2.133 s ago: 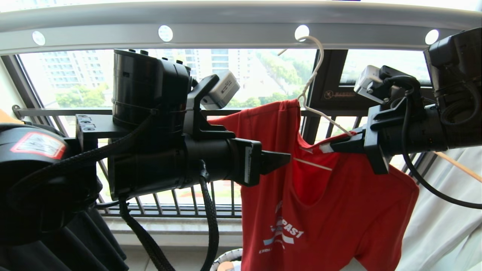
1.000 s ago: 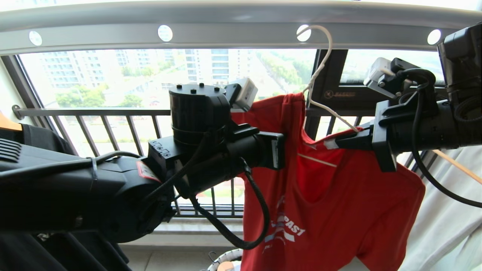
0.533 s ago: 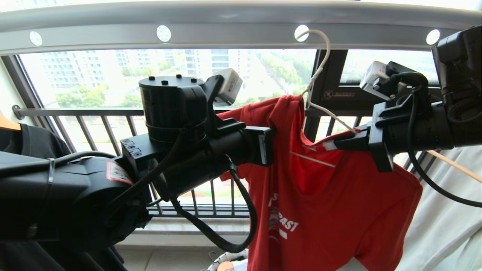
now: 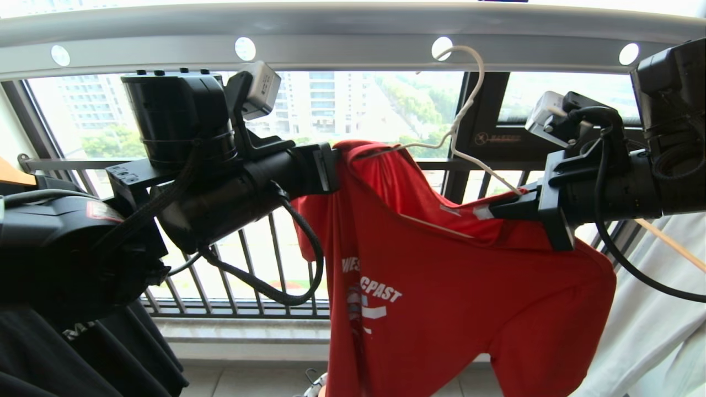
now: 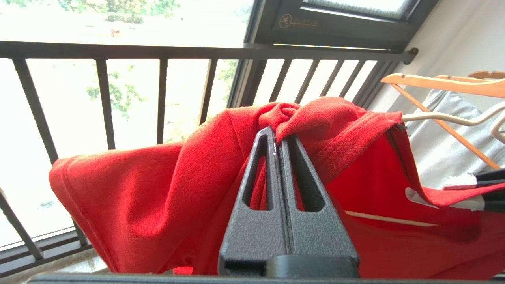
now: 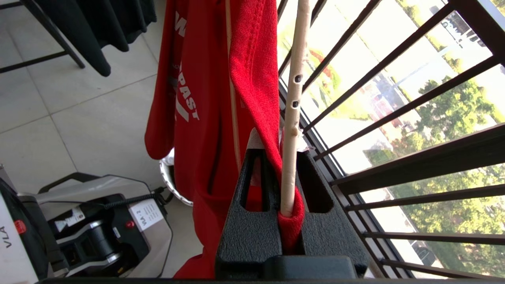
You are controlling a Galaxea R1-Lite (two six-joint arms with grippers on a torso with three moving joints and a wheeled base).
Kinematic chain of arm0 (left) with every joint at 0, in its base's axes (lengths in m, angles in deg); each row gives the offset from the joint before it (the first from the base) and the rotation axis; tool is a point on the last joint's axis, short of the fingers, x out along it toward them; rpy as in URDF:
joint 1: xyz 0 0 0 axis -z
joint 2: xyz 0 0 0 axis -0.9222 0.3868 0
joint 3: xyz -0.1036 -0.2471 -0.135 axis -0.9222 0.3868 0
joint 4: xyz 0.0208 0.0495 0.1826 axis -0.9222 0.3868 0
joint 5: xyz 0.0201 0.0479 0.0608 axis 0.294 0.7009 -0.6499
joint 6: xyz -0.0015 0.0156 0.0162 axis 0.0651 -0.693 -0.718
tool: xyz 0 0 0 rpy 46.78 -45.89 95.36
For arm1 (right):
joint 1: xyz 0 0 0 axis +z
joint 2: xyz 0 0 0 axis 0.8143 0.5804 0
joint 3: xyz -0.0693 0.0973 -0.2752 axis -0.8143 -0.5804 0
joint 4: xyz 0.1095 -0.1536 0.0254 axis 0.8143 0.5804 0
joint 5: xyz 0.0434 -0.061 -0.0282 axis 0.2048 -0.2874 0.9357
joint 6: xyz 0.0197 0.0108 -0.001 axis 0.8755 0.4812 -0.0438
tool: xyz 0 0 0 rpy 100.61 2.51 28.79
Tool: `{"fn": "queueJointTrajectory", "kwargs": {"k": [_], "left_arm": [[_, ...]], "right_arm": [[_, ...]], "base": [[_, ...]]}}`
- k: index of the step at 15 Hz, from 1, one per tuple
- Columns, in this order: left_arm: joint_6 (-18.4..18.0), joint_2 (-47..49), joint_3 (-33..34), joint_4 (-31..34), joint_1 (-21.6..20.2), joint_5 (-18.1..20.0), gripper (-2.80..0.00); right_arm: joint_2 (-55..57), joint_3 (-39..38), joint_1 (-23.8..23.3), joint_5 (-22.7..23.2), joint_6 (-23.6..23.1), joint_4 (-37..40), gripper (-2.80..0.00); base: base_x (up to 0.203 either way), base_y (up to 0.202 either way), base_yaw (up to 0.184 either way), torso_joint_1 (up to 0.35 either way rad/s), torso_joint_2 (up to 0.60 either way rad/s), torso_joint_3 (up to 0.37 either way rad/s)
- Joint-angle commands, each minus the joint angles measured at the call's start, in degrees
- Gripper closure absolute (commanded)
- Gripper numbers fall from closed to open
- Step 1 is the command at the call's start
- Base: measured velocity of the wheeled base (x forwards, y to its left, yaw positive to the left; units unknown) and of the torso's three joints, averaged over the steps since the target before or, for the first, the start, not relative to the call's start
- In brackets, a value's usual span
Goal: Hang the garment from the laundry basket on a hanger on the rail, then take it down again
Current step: Take the clothes off the clothes rack
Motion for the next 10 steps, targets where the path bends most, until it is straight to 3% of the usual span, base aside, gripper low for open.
{"fn": "queueJointTrajectory", "kwargs": {"k": [1, 10], "left_arm": [[0.33, 1.57, -2.18, 2.08, -1.27, -1.05, 0.0], [0.51, 1.33, -2.09, 6.12, 1.55, -1.38, 0.0]], "right_arm": [[0.08, -0.02, -0.06, 0.18, -0.17, 0.12, 0.0], [0.61, 0.51, 0.03, 0.18, -0.17, 0.12, 0.0]], "base": [[0.0, 0.0, 0.0, 0.0, 0.0, 0.0], [0.0, 0.0, 0.0, 0.0, 0.0, 0.0]]}}
